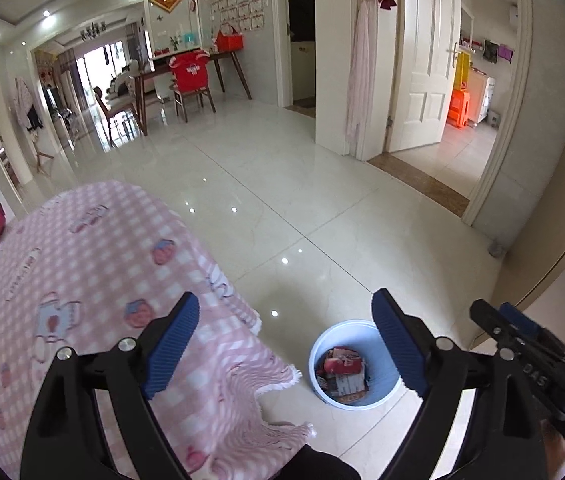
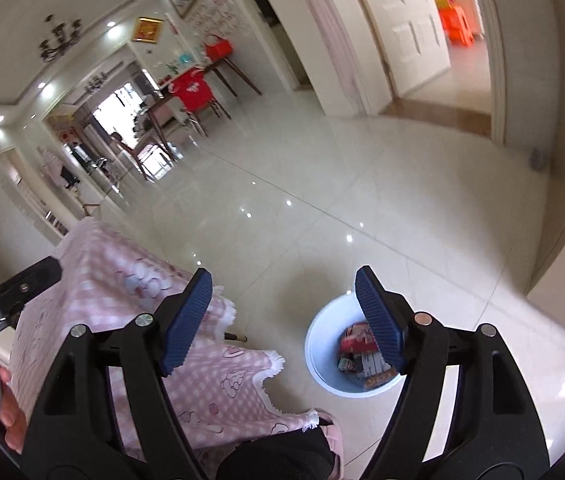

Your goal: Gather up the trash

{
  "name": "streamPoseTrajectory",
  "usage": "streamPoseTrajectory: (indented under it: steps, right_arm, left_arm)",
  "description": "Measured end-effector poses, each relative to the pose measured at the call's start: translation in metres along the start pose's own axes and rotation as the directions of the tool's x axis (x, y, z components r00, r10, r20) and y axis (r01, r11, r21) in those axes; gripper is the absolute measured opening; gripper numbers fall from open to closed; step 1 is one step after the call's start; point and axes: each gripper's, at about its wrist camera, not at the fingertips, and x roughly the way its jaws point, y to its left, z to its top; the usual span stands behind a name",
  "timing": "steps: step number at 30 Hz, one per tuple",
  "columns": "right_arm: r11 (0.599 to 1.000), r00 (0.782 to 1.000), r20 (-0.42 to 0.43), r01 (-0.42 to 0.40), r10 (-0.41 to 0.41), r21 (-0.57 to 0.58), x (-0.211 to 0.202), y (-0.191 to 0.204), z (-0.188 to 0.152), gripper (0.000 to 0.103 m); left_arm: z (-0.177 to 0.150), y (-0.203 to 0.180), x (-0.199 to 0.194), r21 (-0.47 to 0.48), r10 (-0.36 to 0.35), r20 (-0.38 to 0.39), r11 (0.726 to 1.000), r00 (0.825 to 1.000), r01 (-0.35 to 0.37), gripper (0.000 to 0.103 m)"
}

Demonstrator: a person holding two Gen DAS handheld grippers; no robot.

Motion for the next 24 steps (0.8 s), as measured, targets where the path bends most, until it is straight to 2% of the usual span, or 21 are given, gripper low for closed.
streamPoseTrajectory:
  steps: [4, 9, 13, 24]
  right_arm:
    - [0.996, 0.998, 0.056, -0.037, 0.041, -0.077, -0.043, 0.031, 0.005, 0.074]
    - [0.981, 0.986, 0.129, -0.085, 0.109, -0.176, -0.106, 0.071, 0.006, 0.076]
    - [0.966, 0.973, 0.172, -0.111, 0.154, -0.235, -0.147, 0.092, 0.003, 0.078]
    - [0.929, 0.931, 0.282, -0.128, 0.233, -0.347, -0.244, 0.122, -0.018, 0.081]
  left_arm:
    - [-0.001, 0.009, -0.048, 0.001, 0.045, 0.062, 0.999, 0.997, -0.045, 0.087]
    - [-0.003, 0.021, -0.112, -0.03, 0.091, 0.154, 0.996, 0.984, -0.087, 0.094]
    - [-0.007, 0.026, -0.157, -0.044, 0.094, 0.207, 0.995, 0.974, -0.087, 0.094]
    - [-0.032, 0.016, -0.256, -0.043, 0.131, 0.366, 0.991, 0.922, -0.124, 0.096]
